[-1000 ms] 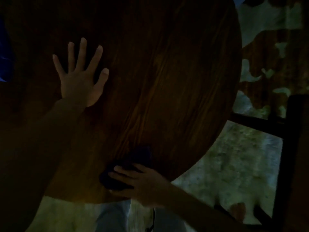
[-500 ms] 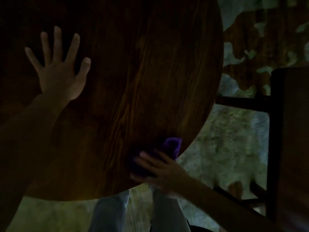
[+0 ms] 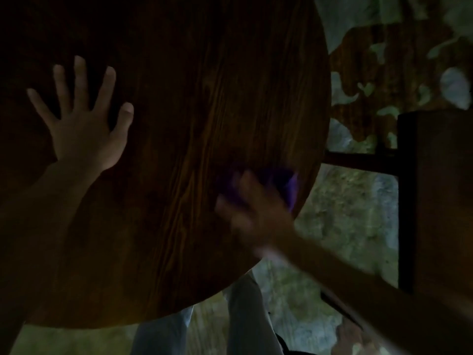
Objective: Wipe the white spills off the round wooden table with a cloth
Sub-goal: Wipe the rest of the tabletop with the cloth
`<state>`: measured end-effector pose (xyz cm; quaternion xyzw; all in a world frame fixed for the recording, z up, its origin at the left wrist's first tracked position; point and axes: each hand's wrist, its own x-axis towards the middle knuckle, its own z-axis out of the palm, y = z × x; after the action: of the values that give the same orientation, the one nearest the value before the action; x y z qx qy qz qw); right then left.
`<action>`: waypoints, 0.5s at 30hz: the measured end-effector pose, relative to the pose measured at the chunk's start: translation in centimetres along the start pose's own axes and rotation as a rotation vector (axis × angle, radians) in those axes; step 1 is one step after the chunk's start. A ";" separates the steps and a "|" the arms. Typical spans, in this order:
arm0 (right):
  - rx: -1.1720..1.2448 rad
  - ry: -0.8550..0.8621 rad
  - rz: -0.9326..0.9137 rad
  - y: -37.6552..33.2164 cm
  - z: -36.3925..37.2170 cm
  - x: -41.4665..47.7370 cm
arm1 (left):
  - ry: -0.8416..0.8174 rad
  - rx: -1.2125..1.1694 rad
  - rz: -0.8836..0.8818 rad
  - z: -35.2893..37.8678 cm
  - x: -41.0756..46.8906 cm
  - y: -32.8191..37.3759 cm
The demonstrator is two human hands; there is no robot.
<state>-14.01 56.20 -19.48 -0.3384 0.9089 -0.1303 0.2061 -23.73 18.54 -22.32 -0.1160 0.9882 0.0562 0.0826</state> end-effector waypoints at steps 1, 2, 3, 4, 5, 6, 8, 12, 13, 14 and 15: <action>-0.057 -0.088 -0.299 -1.5 1.2 -2.6 | -0.008 0.009 -0.004 -0.2 -0.1 0.1; -0.146 -0.124 -0.584 -1.4 1.8 -4.0 | -0.022 0.018 -0.006 -0.4 -0.1 0.4; -0.180 -0.154 -0.769 -0.1 1.7 -4.1 | -0.039 0.027 -0.010 -0.5 -0.3 0.6; -0.172 -0.171 -0.838 2.3 0.9 -2.7 | -0.049 0.033 -0.015 -0.7 -0.2 0.8; -0.171 -0.171 -0.823 5.0 -0.4 -0.4 | -0.056 0.037 -0.019 -0.9 -0.2 0.8; -0.157 -0.106 -0.762 7.6 -1.9 2.5 | -0.062 0.039 -0.020 -1.1 -0.2 0.9; -0.126 0.063 -0.514 12.7 -5.8 8.7 | -0.071 0.046 -0.015 -1.2 -0.3 0.9; -0.082 0.407 0.241 16.6 -13.2 22.6 | -0.067 0.046 -0.020 -1.5 -0.3 0.7; -0.022 0.411 0.403 15.9 -14.9 25.1 | -0.069 0.043 -0.009 -1.5 -0.5 0.7; 0.008 0.430 0.480 14.5 -15.5 27.1 | -0.067 0.038 0.001 -1.5 -0.5 0.7; -0.012 0.430 0.465 12.3 -15.2 28.0 | -0.059 0.033 0.007 -1.5 -0.6 0.5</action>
<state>-47.13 48.06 -18.72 -0.0873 0.9854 -0.1429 0.0315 -23.47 18.98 -20.68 -0.1093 0.9865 0.0436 0.1136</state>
